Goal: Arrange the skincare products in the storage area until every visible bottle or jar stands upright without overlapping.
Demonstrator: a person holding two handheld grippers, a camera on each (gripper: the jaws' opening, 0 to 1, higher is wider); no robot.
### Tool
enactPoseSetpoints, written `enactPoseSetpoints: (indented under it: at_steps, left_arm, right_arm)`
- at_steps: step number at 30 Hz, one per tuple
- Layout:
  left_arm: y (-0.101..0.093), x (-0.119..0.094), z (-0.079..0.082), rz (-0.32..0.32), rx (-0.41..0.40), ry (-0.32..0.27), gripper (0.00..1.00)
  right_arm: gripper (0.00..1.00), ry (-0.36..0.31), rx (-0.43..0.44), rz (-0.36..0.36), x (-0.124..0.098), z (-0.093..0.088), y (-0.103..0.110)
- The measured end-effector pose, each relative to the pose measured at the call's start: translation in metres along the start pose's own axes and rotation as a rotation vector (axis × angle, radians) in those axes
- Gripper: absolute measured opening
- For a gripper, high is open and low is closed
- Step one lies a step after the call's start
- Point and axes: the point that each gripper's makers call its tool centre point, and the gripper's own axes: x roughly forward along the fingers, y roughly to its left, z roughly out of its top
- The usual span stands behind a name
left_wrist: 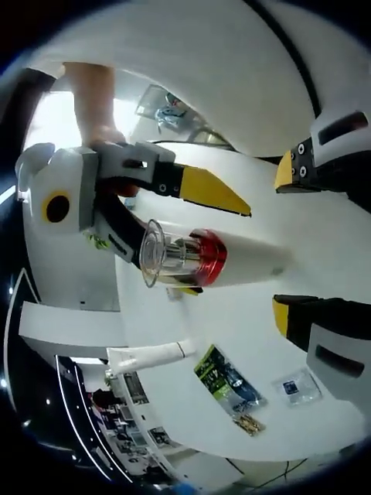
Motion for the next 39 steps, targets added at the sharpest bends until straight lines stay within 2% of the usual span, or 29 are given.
enactPoseSetpoints:
  at_steps: [5,8,12,15,20,27,30,39]
  left_arm:
    - [-0.001,-0.007,0.003,0.008,-0.025,-0.012,0.55]
    - [-0.005,-0.012,0.002,-0.001,-0.038,-0.009,0.55]
    - [-0.006,-0.014,-0.004,-0.01,-0.054,0.01,0.55]
    - [-0.005,-0.017,-0.003,-0.009,-0.059,0.021,0.54]
    - [-0.005,-0.021,0.006,0.004,-0.063,0.023,0.54]
    - [-0.004,-0.025,0.024,0.045,-0.108,-0.004,0.54]
    - [-0.008,-0.024,0.026,0.051,-0.095,0.01,0.54]
    - [-0.012,-0.027,0.036,0.102,-0.115,-0.002,0.54]
  right_arm:
    - [0.46,-0.034,0.067,-0.006,0.004,-0.003,-0.002]
    - [0.45,-0.04,0.077,-0.004,0.006,-0.003,-0.001]
    - [0.43,-0.038,0.046,-0.006,0.007,-0.002,-0.002]
    - [0.39,-0.059,0.004,-0.014,0.008,0.003,-0.006]
    - [0.34,-0.068,-0.052,-0.022,0.014,0.007,-0.006]
    - [0.33,-0.075,-0.103,-0.003,0.015,0.01,-0.004]
    - [0.32,-0.076,-0.101,-0.004,0.013,0.009,-0.003]
    - [0.31,-0.077,-0.116,0.006,0.01,0.009,0.0]
